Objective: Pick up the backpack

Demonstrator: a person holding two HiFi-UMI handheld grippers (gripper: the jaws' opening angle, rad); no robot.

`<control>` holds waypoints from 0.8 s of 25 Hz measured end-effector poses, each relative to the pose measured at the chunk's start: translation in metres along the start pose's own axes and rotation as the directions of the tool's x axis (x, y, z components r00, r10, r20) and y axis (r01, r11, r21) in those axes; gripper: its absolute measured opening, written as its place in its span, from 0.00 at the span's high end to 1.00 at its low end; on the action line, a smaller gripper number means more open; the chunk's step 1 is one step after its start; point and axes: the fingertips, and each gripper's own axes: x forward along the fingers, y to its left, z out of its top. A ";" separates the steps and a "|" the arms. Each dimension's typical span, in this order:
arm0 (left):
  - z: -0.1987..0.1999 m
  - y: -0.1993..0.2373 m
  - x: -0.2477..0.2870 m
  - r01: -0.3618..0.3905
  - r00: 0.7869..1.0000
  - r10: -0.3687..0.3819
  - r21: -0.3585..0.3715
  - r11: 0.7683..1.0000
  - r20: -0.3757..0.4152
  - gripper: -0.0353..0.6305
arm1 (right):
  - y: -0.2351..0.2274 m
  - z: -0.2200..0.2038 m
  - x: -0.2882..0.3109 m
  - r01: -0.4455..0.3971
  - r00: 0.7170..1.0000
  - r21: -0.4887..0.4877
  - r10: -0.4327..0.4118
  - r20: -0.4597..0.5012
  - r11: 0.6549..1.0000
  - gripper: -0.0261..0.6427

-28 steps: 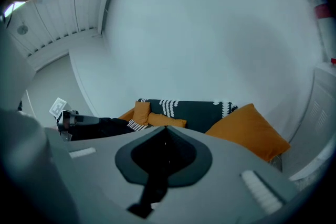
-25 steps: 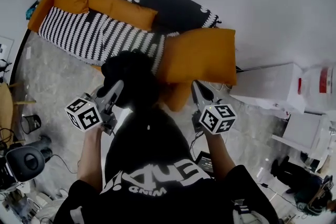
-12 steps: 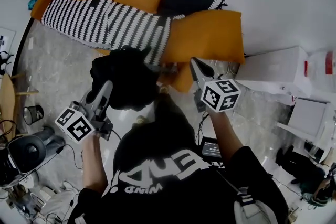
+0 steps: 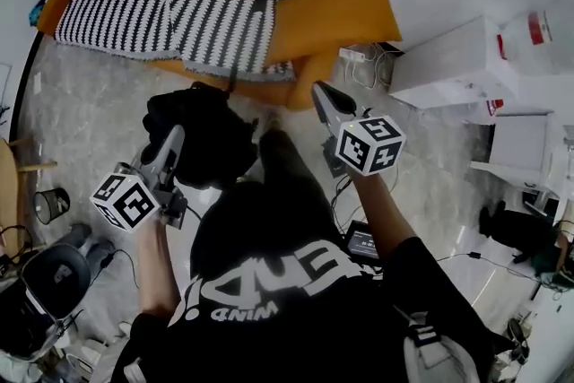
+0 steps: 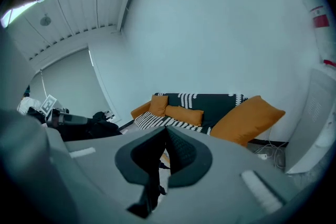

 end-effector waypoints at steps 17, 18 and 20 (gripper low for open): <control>-0.067 -0.038 -0.040 -0.115 0.992 0.115 0.006 0.993 0.051 0.94 | 0.004 -0.030 -0.102 -0.011 0.998 -0.138 0.020 0.062 0.990 0.96; -0.068 -0.039 -0.040 -0.116 0.992 0.115 0.004 0.993 0.055 0.94 | 0.010 -0.030 -0.098 -0.025 0.998 -0.157 0.034 0.059 0.987 0.96; -0.067 -0.039 -0.040 -0.116 0.992 0.115 0.004 0.993 0.060 0.94 | 0.020 -0.028 -0.091 -0.049 0.997 -0.186 0.061 0.057 0.981 0.96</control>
